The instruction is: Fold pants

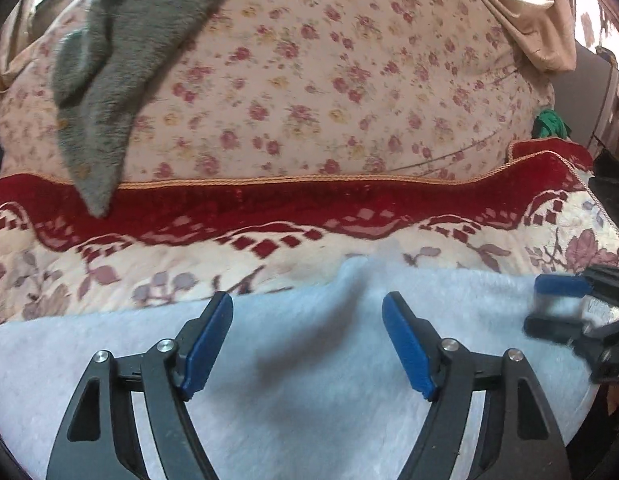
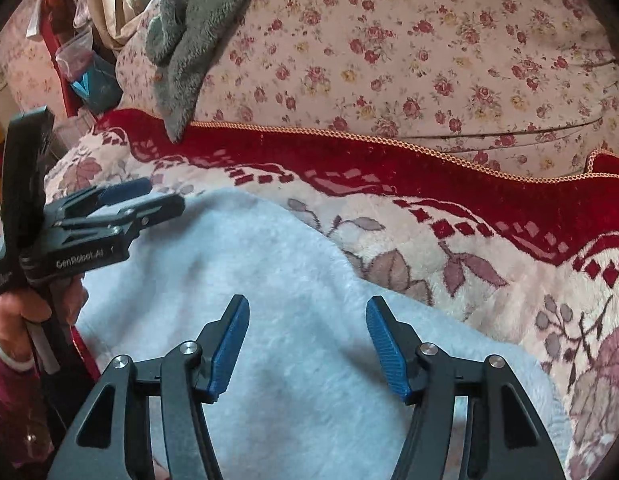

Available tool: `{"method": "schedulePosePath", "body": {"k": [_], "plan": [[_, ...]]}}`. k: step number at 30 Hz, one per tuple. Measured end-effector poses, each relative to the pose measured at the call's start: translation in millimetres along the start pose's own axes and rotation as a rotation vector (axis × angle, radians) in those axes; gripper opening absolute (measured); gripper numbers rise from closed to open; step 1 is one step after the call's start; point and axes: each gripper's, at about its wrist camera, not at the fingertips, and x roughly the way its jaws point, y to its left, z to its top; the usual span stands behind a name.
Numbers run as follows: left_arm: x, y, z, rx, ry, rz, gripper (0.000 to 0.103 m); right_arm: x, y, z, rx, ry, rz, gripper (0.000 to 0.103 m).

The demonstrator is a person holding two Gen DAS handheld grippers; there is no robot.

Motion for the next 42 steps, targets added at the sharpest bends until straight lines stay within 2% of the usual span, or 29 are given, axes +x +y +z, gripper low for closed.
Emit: {"method": "schedulePosePath", "body": {"k": [3, 7, 15, 20, 25, 32, 39, 42], "plan": [[-14, 10, -9, -0.020, -0.013, 0.027, 0.078, -11, 11, 4, 0.003, -0.037, 0.009, 0.071], [-29, 24, -19, -0.047, -0.027, 0.069, 0.080, -13, 34, 8, -0.044, -0.034, 0.048, 0.076], [-51, 54, -40, -0.080, -0.043, 0.165, 0.080, 9, 78, 1, -0.112, 0.031, 0.099, 0.077], [-64, 74, -55, -0.121, -0.051, 0.193, 0.080, 24, 99, -4, -0.136, 0.066, 0.125, 0.077], [-82, 107, -79, -0.210, -0.052, 0.216, 0.080, 36, 120, -6, -0.143, 0.101, 0.156, 0.077], [-123, 170, -124, -0.379, -0.085, 0.295, 0.080, 55, 161, -6, -0.199, 0.144, 0.204, 0.079], [-148, 234, -169, -0.527, -0.078, 0.397, 0.082, 86, 224, 10, -0.266, 0.178, 0.282, 0.081], [-151, 256, -183, -0.587, -0.073, 0.414, 0.082, 102, 255, 22, -0.287, 0.184, 0.322, 0.082]]}}
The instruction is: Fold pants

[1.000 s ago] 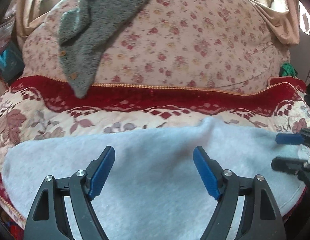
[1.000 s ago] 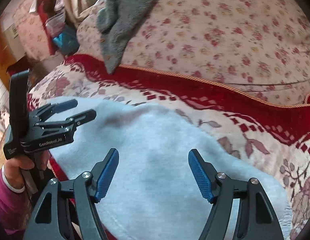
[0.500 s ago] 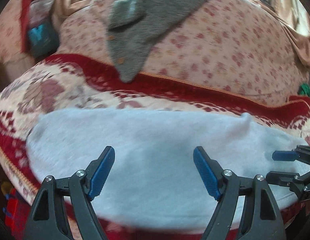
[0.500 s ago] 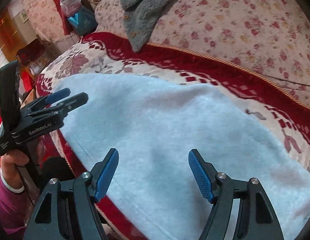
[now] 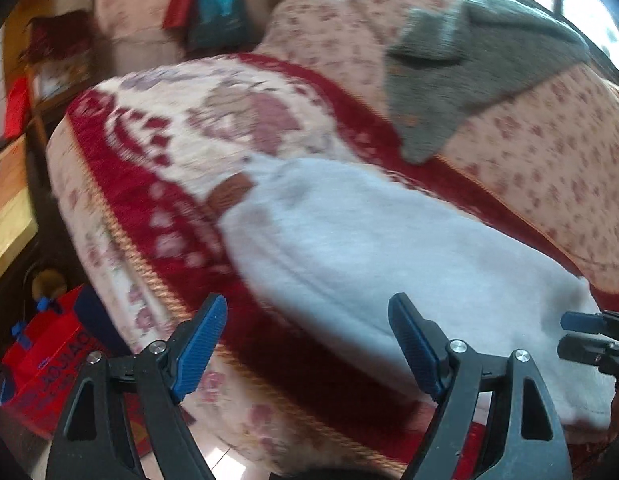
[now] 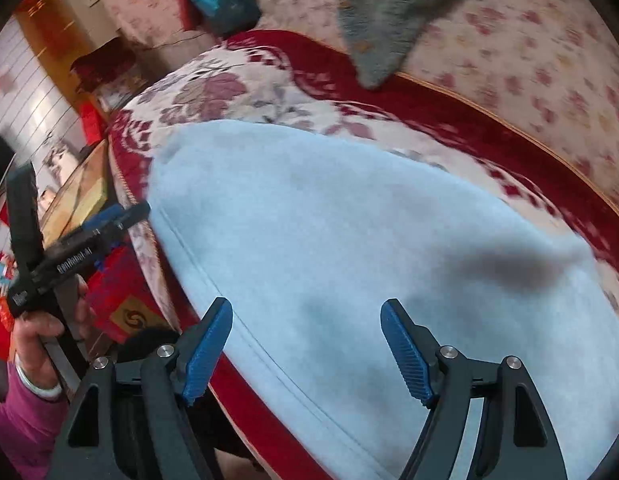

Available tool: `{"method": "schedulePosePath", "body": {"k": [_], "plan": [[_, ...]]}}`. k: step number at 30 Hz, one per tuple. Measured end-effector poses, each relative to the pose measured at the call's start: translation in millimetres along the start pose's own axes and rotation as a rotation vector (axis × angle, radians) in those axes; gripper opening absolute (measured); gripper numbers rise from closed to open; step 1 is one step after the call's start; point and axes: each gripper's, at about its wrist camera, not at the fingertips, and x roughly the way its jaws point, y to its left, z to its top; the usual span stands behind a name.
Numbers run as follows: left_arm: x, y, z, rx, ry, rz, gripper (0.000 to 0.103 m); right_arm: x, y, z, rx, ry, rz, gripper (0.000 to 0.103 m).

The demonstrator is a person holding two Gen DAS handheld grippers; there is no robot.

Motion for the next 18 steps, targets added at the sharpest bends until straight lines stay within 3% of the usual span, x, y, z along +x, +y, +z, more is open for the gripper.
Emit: {"method": "schedulePosePath", "body": {"k": [5, 13, 18], "plan": [[13, 17, -1, -0.038, 0.016, -0.006, 0.082, 35, 28, 41, -0.028, 0.000, 0.042, 0.083], [44, 35, 8, -0.127, 0.031, -0.029, 0.087, 97, 80, 113, -0.213, -0.028, -0.037, 0.085], [63, 37, 16, -0.137, 0.036, -0.037, 0.090, 144, 103, 150, -0.347, 0.002, -0.048, 0.085]]}}
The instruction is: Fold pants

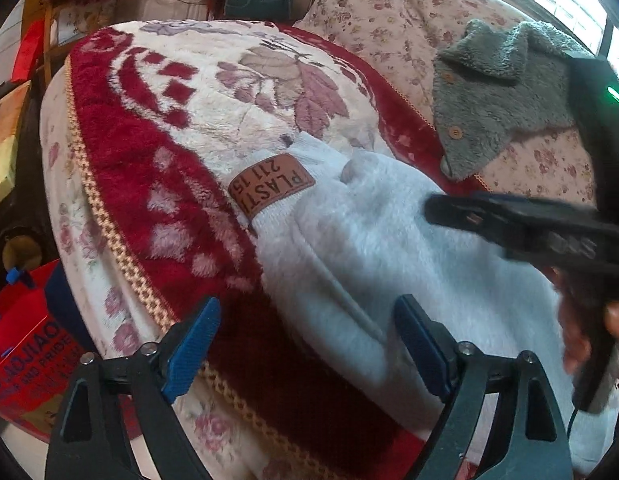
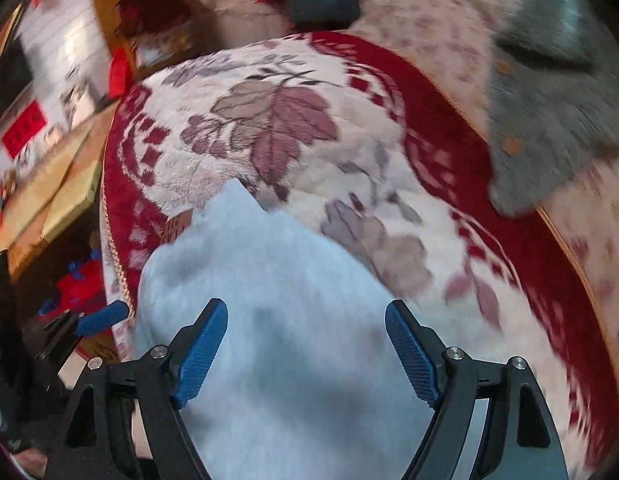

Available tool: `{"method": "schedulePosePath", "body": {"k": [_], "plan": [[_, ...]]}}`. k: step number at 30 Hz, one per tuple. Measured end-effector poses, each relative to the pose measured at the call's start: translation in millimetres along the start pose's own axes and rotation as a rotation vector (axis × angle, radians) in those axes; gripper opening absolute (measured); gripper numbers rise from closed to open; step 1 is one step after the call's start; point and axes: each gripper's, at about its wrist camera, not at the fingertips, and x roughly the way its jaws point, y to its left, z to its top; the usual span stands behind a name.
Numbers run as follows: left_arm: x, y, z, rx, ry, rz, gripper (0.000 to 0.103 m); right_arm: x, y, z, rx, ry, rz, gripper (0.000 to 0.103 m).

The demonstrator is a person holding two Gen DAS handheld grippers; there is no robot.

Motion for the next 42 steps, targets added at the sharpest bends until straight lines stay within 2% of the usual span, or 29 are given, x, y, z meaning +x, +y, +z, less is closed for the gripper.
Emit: {"method": "schedulePosePath", "body": {"k": [2, 8, 11, 14, 16, 17, 18, 19, 20, 21, 23, 24, 29, 36, 42], "plan": [[6, 0, 3, -0.002, 0.000, -0.006, 0.094, 17, -3, 14, -0.011, 0.012, -0.004, 0.085], [29, 1, 10, -0.026, 0.022, -0.031, 0.101, 55, -15, 31, -0.019, 0.077, 0.066, 0.091], [42, 1, 9, -0.058, 0.051, -0.063, 0.103, 68, -23, 31, -0.008, 0.107, 0.128, 0.094], [47, -1, 8, -0.057, 0.034, -0.062, 0.103, 79, -32, 29, 0.020, 0.135, 0.204, 0.093], [50, -3, 8, -0.055, 0.021, -0.068, 0.103, 86, -37, 27, 0.043, 0.153, 0.263, 0.091], [52, -4, 8, -0.051, 0.011, -0.077, 0.102, 88, -38, 26, 0.052, 0.163, 0.303, 0.078], [54, -5, 8, -0.044, 0.003, -0.091, 0.099, 88, -37, 25, 0.052, 0.163, 0.329, 0.071], [54, -5, 9, -0.041, -0.013, -0.115, 0.080, 86, -35, 25, 0.035, 0.152, 0.327, 0.068], [54, -6, 10, -0.042, -0.019, -0.150, 0.063, 83, -33, 25, 0.015, 0.144, 0.336, 0.056], [56, -6, 11, -0.048, -0.014, -0.171, 0.061, 77, -29, 26, -0.014, 0.132, 0.326, 0.044], [54, -8, 11, -0.038, -0.018, -0.205, 0.041, 69, -26, 27, -0.048, 0.122, 0.298, 0.033], [51, -10, 10, -0.038, -0.019, -0.220, 0.041, 63, -25, 27, -0.055, 0.110, 0.292, 0.030], [22, -22, 19, -0.008, -0.086, -0.212, 0.038, 28, -25, 35, -0.068, 0.046, 0.312, 0.029], [-41, -75, 28, 0.171, -0.244, -0.161, 0.038, -61, -30, 41, -0.107, -0.086, 0.334, 0.029], [-83, -135, 2, 0.322, -0.329, -0.146, 0.038, -135, -53, 7, -0.111, -0.147, 0.301, 0.030]]}}
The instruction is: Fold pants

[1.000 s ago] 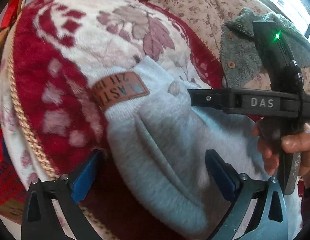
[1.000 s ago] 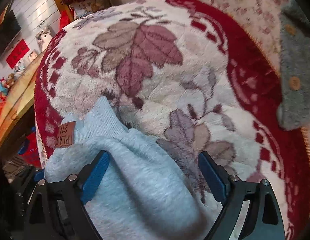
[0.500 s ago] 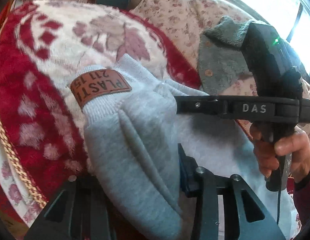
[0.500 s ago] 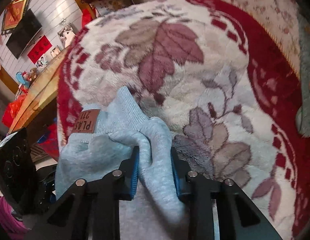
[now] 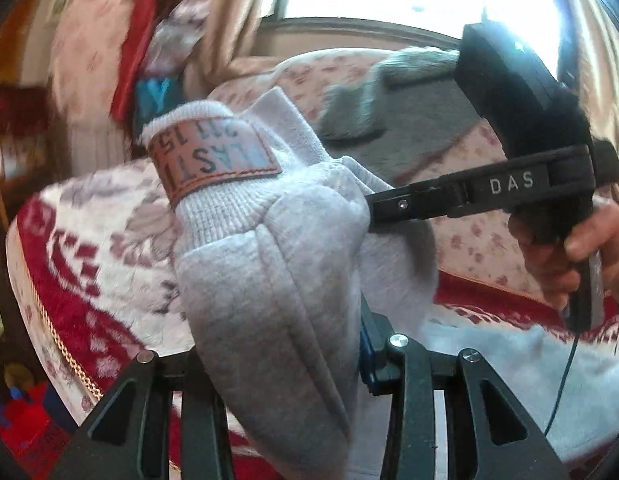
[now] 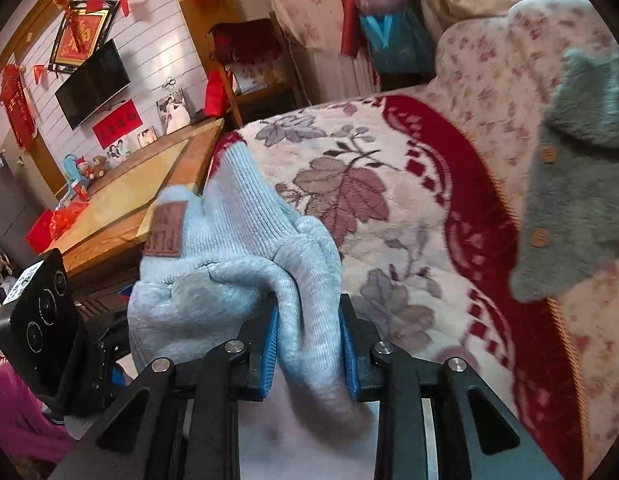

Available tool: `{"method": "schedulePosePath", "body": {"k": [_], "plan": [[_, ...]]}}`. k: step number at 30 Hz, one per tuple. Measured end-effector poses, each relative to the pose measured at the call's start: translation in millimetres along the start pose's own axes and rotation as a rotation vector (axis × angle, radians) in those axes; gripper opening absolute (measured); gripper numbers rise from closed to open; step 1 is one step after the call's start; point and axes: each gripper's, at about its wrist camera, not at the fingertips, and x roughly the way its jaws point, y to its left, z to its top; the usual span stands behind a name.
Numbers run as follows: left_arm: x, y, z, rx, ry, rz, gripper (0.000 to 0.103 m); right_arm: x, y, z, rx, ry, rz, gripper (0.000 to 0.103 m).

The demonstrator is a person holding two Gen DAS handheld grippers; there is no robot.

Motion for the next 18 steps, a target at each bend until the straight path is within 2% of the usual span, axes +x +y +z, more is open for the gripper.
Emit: {"method": "schedulePosePath", "body": {"k": [6, 12, 15, 17, 18], "plan": [[-18, -69, -21, 0.126, -0.020, -0.003, 0.038, -56, -10, -55, 0.053, -0.025, -0.043, 0.030], [-10, -127, -65, 0.235, 0.035, -0.018, 0.039, -77, -36, -129, 0.177, 0.009, -0.093, 0.030], [-5, -153, -86, 0.270, 0.066, -0.055, 0.053, -78, -55, -170, 0.262, 0.056, -0.157, 0.033], [-5, -168, -98, 0.293, 0.087, -0.109, 0.075, -78, -67, -193, 0.319, 0.101, -0.194, 0.033], [-7, -174, -103, 0.307, 0.092, -0.122, 0.078, -79, -71, -203, 0.338, 0.125, -0.207, 0.033]]}}
